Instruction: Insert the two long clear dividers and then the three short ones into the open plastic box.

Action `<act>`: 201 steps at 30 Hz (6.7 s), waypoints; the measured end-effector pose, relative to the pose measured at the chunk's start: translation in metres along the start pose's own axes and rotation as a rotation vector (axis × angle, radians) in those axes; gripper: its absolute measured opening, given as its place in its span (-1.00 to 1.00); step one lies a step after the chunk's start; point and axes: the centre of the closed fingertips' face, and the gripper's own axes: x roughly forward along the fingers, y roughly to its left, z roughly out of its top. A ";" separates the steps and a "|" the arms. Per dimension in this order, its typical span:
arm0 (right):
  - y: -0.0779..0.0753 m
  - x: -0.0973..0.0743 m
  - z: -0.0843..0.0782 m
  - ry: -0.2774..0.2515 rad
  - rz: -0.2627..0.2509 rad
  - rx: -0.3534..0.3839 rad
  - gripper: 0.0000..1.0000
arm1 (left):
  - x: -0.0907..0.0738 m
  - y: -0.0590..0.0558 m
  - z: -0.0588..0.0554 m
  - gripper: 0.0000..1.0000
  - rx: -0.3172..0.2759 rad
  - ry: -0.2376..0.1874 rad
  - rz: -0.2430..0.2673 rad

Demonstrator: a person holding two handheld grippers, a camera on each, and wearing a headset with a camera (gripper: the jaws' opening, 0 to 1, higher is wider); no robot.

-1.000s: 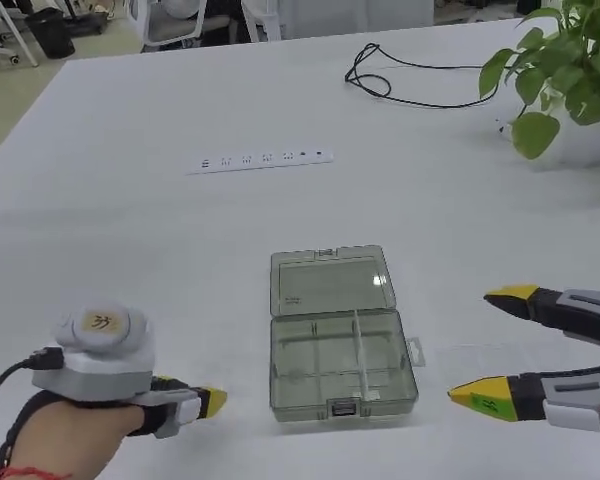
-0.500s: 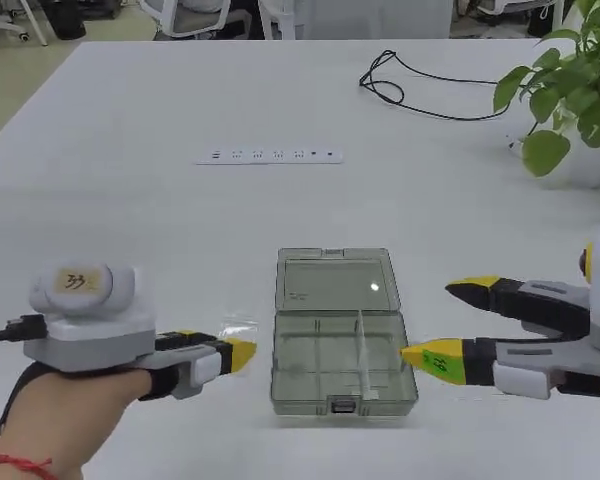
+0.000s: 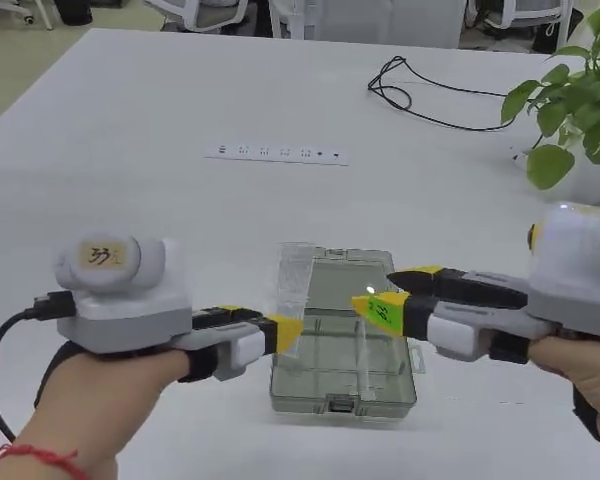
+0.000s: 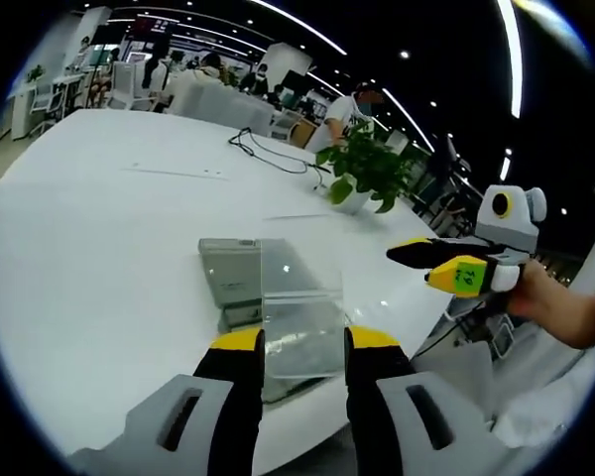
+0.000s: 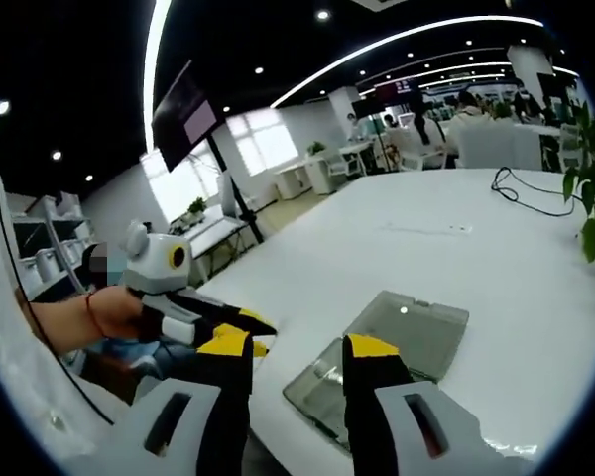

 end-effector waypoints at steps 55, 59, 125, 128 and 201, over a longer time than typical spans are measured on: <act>-0.010 0.026 -0.002 0.070 -0.141 0.217 -0.87 | -0.004 -0.011 -0.005 0.02 0.233 0.015 -0.121; -0.012 0.027 0.000 0.077 -0.150 0.239 -0.87 | -0.009 -0.005 -0.009 0.16 0.287 0.022 -0.146; -0.055 0.060 -0.089 0.516 -0.474 0.563 -0.88 | -0.010 0.017 -0.036 1.00 0.443 0.049 -0.357; -0.053 0.060 -0.087 0.540 -0.459 0.580 -0.88 | -0.010 0.014 -0.035 1.00 0.440 0.043 -0.363; -0.060 0.082 -0.109 0.642 -0.479 0.324 -0.85 | -0.007 0.021 -0.041 1.00 0.420 0.064 -0.359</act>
